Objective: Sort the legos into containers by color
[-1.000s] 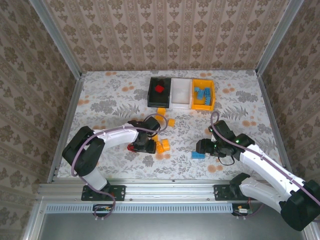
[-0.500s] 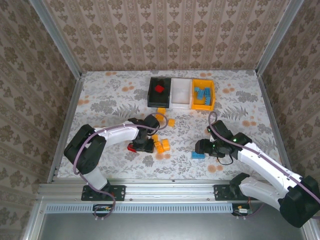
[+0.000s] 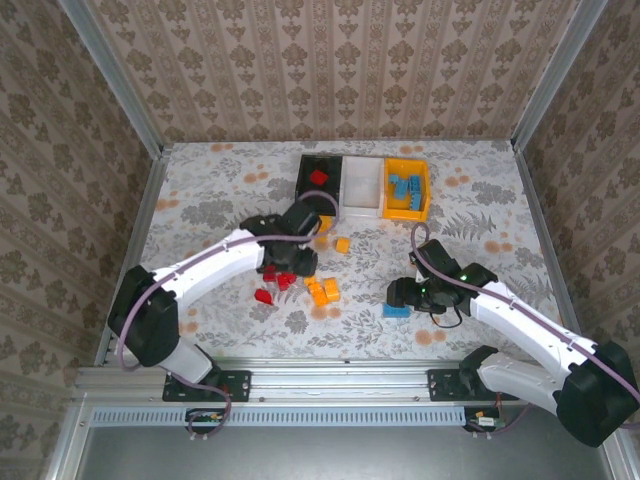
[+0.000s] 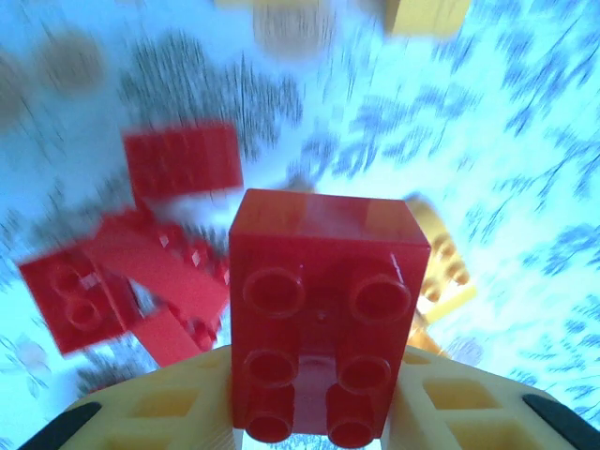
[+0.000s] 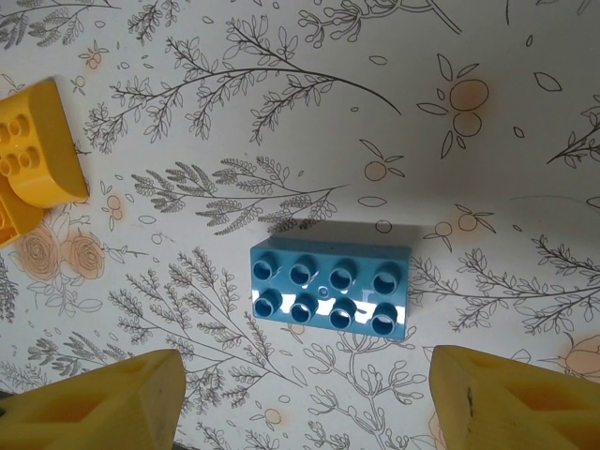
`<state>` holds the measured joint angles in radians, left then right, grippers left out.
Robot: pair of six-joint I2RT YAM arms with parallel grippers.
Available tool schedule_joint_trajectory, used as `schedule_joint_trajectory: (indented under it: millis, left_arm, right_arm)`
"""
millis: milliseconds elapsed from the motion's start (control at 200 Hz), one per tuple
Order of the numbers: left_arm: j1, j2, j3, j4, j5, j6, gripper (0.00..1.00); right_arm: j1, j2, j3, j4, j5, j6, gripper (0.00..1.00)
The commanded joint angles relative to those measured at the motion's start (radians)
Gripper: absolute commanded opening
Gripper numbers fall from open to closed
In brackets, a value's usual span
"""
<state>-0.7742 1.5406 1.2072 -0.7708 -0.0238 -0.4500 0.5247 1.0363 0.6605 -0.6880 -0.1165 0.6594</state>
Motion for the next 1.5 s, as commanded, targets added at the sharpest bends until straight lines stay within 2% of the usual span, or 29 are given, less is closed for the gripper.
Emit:
schedule_joint_trajectory:
  millis: [0, 225, 500, 700, 755, 865, 1055, 1165, 1305, 1495]
  left_arm:
    - [0.062, 0.059, 0.126, -0.070, -0.006, 0.108, 0.39]
    - [0.181, 0.339, 0.507, -0.120, 0.061, 0.223, 0.38]
    - [0.231, 0.733, 1.034, -0.288, 0.064, 0.305, 0.38]
    - [0.257, 0.859, 1.209, -0.342, 0.070, 0.301, 0.39]
    - [0.264, 0.877, 1.230, -0.343, 0.072, 0.298, 0.42]
    - [0.277, 0.895, 1.243, -0.339, 0.085, 0.286, 0.50]
    - [0.283, 0.883, 1.243, -0.331, 0.110, 0.277, 0.52]
    - [0.278, 0.823, 1.207, -0.346, 0.102, 0.282, 0.52]
    - [0.263, 0.616, 0.958, -0.281, 0.069, 0.292, 0.53]
    - [0.241, 0.262, 0.492, -0.185, 0.042, 0.249, 0.54]
  right_arm:
    - [0.007, -0.002, -0.003, 0.005, 0.009, 0.012, 0.71]
    - [0.008, -0.005, -0.017, 0.008, 0.016, 0.020, 0.71]
    - [0.011, -0.001, -0.016, 0.005, 0.027, 0.023, 0.71]
    - [0.010, 0.007, -0.021, -0.001, 0.036, 0.013, 0.71]
    - [0.011, 0.010, -0.021, -0.003, 0.036, 0.011, 0.71]
    - [0.011, 0.010, -0.021, -0.004, 0.039, 0.010, 0.71]
    - [0.011, 0.014, -0.023, 0.005, 0.037, 0.014, 0.71]
    - [0.011, 0.018, -0.019, 0.008, 0.034, 0.017, 0.71]
    - [0.011, 0.025, -0.016, 0.019, 0.028, 0.016, 0.71]
    - [0.018, 0.054, -0.002, 0.040, 0.017, 0.008, 0.71]
